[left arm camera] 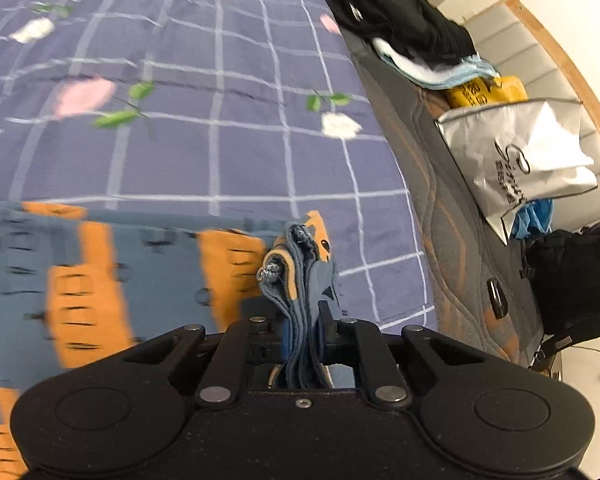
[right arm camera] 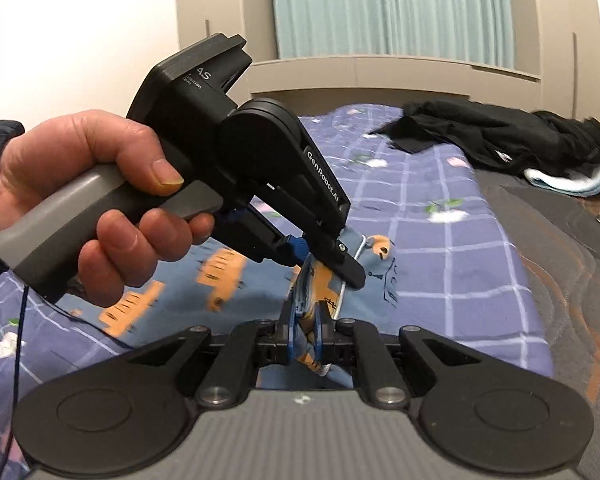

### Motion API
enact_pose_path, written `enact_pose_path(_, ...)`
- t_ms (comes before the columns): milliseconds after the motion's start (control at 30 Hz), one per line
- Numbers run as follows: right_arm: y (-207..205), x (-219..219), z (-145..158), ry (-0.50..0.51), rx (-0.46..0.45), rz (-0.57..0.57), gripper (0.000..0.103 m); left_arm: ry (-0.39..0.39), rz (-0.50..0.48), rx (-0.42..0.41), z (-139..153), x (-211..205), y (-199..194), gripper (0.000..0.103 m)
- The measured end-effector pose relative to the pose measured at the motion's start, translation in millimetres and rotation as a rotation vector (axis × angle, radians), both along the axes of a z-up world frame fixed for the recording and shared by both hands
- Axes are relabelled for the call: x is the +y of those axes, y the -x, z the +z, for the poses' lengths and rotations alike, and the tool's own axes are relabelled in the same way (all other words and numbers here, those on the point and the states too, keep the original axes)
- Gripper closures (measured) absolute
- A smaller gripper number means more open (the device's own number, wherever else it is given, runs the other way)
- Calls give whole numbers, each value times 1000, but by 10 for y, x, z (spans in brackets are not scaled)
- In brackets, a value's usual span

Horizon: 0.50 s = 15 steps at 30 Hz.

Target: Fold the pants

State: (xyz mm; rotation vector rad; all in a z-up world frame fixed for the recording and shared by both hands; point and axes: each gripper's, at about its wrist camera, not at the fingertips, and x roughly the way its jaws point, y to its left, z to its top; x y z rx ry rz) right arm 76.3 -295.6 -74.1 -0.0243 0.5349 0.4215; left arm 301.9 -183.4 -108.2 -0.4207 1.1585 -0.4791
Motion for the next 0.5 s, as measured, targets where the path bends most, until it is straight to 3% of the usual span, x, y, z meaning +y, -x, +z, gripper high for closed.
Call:
enact_pose_path(300, -138, 729, -92, 17, 33, 120, 92, -70, 83, 47, -101, 629, 30, 90)
enact_pose_path(500, -157, 805, -139, 17, 54, 135, 92, -65, 92, 39, -123, 776, 59, 90)
